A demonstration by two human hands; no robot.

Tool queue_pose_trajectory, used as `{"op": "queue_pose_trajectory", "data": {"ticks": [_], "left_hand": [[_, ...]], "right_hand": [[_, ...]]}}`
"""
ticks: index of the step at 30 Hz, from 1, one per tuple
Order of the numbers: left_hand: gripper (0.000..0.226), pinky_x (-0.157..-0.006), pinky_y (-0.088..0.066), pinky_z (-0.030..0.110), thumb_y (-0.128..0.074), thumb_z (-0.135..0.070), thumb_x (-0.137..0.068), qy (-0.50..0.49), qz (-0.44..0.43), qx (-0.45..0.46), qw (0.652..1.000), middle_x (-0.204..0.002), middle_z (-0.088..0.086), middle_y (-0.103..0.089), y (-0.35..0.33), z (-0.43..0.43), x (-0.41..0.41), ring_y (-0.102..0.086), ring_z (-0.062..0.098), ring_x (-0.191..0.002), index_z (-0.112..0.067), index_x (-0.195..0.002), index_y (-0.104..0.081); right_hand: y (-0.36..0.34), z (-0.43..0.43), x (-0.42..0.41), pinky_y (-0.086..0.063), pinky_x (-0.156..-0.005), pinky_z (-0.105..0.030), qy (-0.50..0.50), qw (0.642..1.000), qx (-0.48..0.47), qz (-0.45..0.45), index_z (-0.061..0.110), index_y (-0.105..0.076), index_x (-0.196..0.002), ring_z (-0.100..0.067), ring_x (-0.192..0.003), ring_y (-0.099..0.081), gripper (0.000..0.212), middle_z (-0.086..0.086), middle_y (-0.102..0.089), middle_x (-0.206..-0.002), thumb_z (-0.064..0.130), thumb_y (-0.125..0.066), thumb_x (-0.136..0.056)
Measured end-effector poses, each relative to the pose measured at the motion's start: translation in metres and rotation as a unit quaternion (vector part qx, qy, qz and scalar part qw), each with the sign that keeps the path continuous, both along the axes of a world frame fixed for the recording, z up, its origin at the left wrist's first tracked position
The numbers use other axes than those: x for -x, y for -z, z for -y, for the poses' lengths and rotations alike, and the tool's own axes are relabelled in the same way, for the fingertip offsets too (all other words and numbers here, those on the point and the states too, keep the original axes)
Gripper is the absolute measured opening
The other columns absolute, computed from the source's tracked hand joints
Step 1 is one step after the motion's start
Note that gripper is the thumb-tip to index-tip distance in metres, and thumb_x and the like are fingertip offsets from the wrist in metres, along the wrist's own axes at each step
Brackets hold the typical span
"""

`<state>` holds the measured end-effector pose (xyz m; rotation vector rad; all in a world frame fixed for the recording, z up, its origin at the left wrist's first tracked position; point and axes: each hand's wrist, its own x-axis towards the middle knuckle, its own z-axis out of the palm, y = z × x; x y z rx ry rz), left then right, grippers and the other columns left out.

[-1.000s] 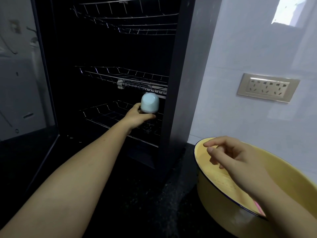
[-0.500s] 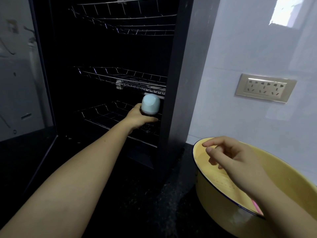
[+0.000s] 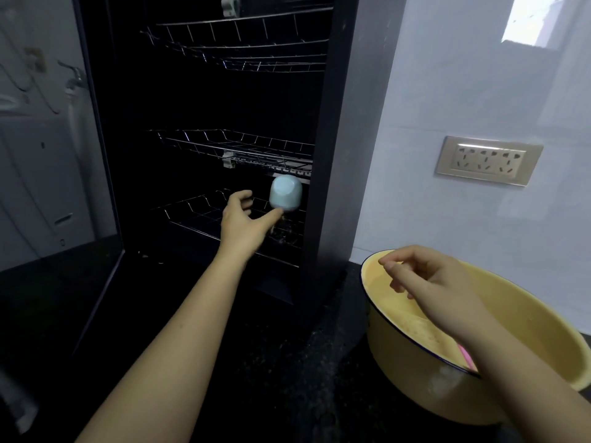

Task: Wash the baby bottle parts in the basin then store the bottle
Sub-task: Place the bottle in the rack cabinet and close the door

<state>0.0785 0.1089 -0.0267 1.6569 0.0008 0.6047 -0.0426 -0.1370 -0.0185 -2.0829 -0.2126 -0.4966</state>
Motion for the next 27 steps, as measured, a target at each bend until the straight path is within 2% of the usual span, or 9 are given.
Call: {"op": "queue_pose_trajectory", "data": {"ticks": [3, 5, 8, 11, 14, 19, 23, 27], "left_hand": [[0.053, -0.085, -0.042, 0.023, -0.073, -0.028, -0.079, -0.013, 0.005, 0.024, 1.000, -0.127, 0.002, -0.054, -0.003, -0.002, 0.027, -0.054, 0.012, -0.110, -0.017, -0.125, -0.049], [0.046, -0.086, -0.044, 0.024, -0.070, -0.028, -0.082, -0.022, 0.014, 0.003, 1.000, -0.123, 0.000, -0.056, -0.006, -0.002, 0.047, -0.056, 0.012, -0.107, -0.017, -0.122, -0.052], [0.036, -0.085, -0.045, 0.021, -0.068, -0.025, -0.083, -0.013, 0.032, -0.033, 0.999, -0.114, -0.006, -0.059, -0.013, -0.002, 0.073, -0.059, 0.009, -0.103, -0.019, -0.117, -0.056], [0.027, -0.074, -0.042, 0.011, -0.068, -0.021, -0.083, 0.024, 0.038, -0.027, 0.999, -0.107, -0.011, -0.062, -0.020, -0.001, 0.098, -0.059, -0.001, -0.092, -0.022, -0.109, -0.060], [0.020, -0.072, -0.041, 0.009, -0.065, -0.019, -0.084, 0.041, 0.056, -0.045, 0.997, -0.103, -0.013, -0.064, -0.027, -0.001, 0.121, -0.060, -0.005, -0.088, -0.023, -0.104, -0.063], [0.017, -0.079, -0.043, 0.013, -0.062, -0.018, -0.086, 0.036, 0.090, -0.123, 0.988, -0.100, -0.013, -0.064, -0.042, -0.007, 0.158, -0.059, 0.000, -0.092, -0.029, -0.099, -0.061], [0.025, -0.090, -0.044, 0.026, -0.061, -0.026, -0.085, -0.015, 0.141, -0.227, 0.963, -0.110, -0.013, -0.058, -0.058, -0.021, 0.191, -0.055, 0.007, -0.102, -0.028, -0.110, -0.059], [0.034, -0.087, -0.038, 0.027, -0.056, -0.034, -0.083, -0.110, 0.232, -0.348, 0.902, -0.107, -0.016, -0.052, -0.073, -0.042, 0.220, -0.050, 0.013, -0.105, -0.022, -0.115, -0.059]], "right_hand": [[0.003, -0.002, 0.000, -0.045, -0.064, -0.021, 0.018, 0.999, 0.036, 0.008, 0.025, -0.071, -0.079, 0.000, -0.064, -0.059, 0.016, 0.002, -0.067, -0.065, 0.026, -0.060, -0.090], [0.003, -0.005, 0.001, -0.047, -0.068, -0.020, 0.020, 0.998, 0.062, 0.011, 0.029, -0.071, -0.078, -0.001, -0.070, -0.061, 0.019, 0.010, -0.068, -0.065, 0.030, -0.057, -0.091], [0.001, -0.010, 0.007, -0.044, -0.073, -0.011, 0.005, 0.996, 0.088, 0.008, 0.036, -0.071, -0.083, 0.006, -0.086, -0.061, 0.020, 0.018, -0.070, -0.079, 0.037, -0.053, -0.092], [-0.002, -0.013, 0.018, -0.039, -0.076, -0.005, -0.002, 0.994, 0.105, 0.024, 0.038, -0.071, -0.094, 0.014, -0.094, -0.055, 0.017, 0.028, -0.067, -0.093, 0.038, -0.054, -0.091], [-0.001, -0.014, 0.032, -0.038, -0.080, -0.004, -0.002, 0.993, 0.105, 0.048, 0.042, -0.066, -0.100, 0.016, -0.098, -0.052, 0.015, 0.028, -0.064, -0.100, 0.035, -0.056, -0.091], [0.004, -0.018, 0.053, -0.039, -0.089, -0.011, -0.024, 0.992, 0.109, 0.061, 0.046, -0.062, -0.104, 0.009, -0.103, -0.055, 0.018, 0.024, -0.064, -0.107, 0.037, -0.057, -0.090], [0.005, -0.030, 0.065, -0.041, -0.083, -0.009, -0.043, 0.991, 0.097, 0.075, 0.043, -0.065, -0.102, 0.008, -0.100, -0.057, 0.017, 0.021, -0.067, -0.102, 0.037, -0.057, -0.089], [0.004, -0.044, 0.073, -0.040, -0.080, -0.005, -0.066, 0.991, 0.086, 0.076, 0.040, -0.066, -0.101, 0.007, -0.096, -0.058, 0.016, 0.021, -0.068, -0.097, 0.030, -0.060, -0.090]]}}
